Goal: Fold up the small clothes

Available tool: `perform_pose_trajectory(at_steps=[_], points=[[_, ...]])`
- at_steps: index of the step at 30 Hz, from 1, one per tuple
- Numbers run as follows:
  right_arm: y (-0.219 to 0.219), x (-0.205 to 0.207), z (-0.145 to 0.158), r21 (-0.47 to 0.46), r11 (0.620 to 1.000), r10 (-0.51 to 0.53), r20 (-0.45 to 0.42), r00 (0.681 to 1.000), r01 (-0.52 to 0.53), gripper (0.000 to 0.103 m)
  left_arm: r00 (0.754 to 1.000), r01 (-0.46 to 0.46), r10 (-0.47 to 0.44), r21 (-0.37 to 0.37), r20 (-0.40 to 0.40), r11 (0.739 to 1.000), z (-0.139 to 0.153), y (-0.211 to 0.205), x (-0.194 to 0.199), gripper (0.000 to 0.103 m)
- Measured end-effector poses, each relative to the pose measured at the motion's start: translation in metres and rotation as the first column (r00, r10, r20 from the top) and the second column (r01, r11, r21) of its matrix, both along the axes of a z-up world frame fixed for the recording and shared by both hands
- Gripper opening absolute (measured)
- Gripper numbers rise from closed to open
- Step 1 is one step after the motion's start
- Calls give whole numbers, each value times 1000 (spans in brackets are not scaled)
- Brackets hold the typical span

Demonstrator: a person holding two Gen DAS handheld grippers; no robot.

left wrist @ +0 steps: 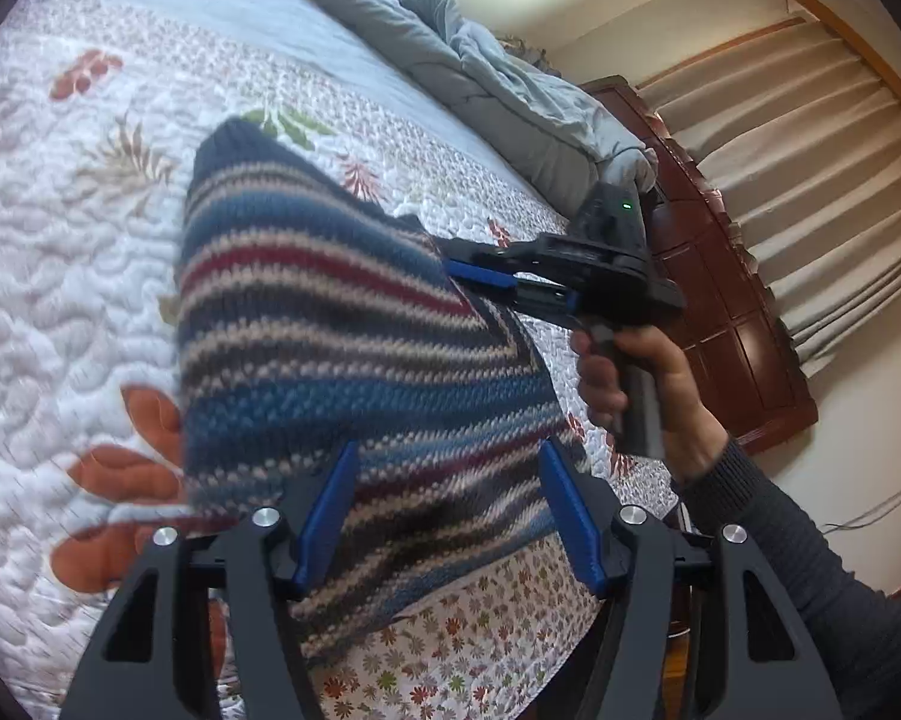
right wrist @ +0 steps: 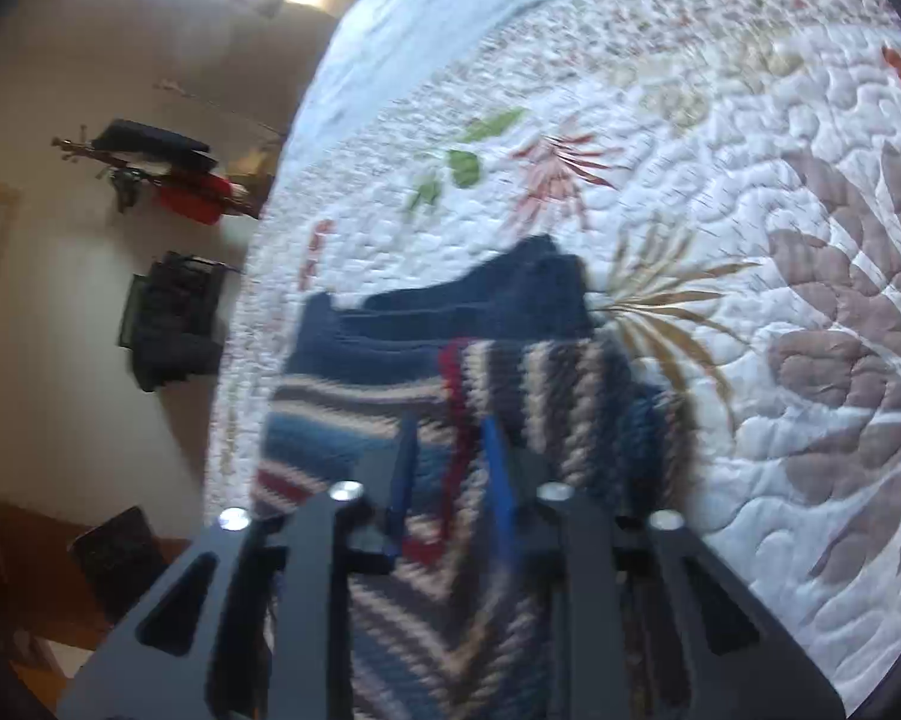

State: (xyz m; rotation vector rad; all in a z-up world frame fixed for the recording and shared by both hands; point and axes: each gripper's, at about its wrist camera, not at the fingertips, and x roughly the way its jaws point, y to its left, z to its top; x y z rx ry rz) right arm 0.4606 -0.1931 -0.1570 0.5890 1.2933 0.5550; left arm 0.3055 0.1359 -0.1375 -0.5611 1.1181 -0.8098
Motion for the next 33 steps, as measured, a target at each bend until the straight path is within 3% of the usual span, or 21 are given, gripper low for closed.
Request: perform_pose_trajectory(at_steps=[1, 4, 5, 7, 13, 15, 17, 18, 21, 24, 26, 28, 30, 33], points=[[-4, 1, -8, -5, 1000, -3, -9, 1000, 3, 0, 1000, 5, -5, -5, -11, 1000, -6, 0, -1, 62], [-13, 7, -19, 22, 1000, -19, -22, 1000, 20, 0, 1000, 13, -13, 9, -28, 1000, -15, 2, -8, 57], [-17, 7, -15, 48, 998, -26, -13, 1000, 27, 4, 1000, 12, -11, 10, -24, 1000, -14, 2, -8, 57], [-30, 1, 0, 117, 992, -40, 11, 999, 38, 27, 1000, 5, -5, -4, -9, 1000, -9, 5, -12, 58], [-51, -16, 16, 74, 997, -12, 10, 1000, 11, 47, 1000, -4, 5, -49, 28, 999, 5, 5, -20, 63], [-44, -18, 11, 44, 999, 18, -3, 1000, -18, 46, 1000, 0, 1, -41, 24, 999, 6, -2, -20, 63], [-35, -16, 10, -4, 999, 49, 10, 999, -49, 14, 1000, 5, -4, -40, 20, 999, 6, -7, -20, 63], [-31, -12, 11, -22, 999, 50, 26, 998, -50, 9, 1000, 9, -9, -38, 17, 999, 6, -9, -20, 63], [-36, -9, 16, -19, 1000, 6, 73, 997, -4, 8, 1000, 29, -29, -17, -2, 999, -1, -18, -22, 64], [-40, -6, -1, -43, 999, -21, 43, 999, 23, 8, 999, 39, -39, 17, -27, 999, -10, -25, -23, 64], [-42, -15, -10, -62, 998, -22, 35, 999, 24, 13, 999, 38, -38, 16, -33, 999, -10, -27, -24, 64], [-50, -27, -3, -21, 999, -33, 39, 999, 34, 36, 999, 36, -35, 15, -38, 999, -9, -27, -26, 66], [-64, -48, 14, 0, 997, -71, 67, 995, 71, 49, 999, 36, -35, 16, -40, 999, -7, -27, -27, 68], [-71, -91, 41, 27, 998, -54, 93, 994, 51, 53, 999, 27, -27, 18, -40, 999, -7, -27, -29, 71]])
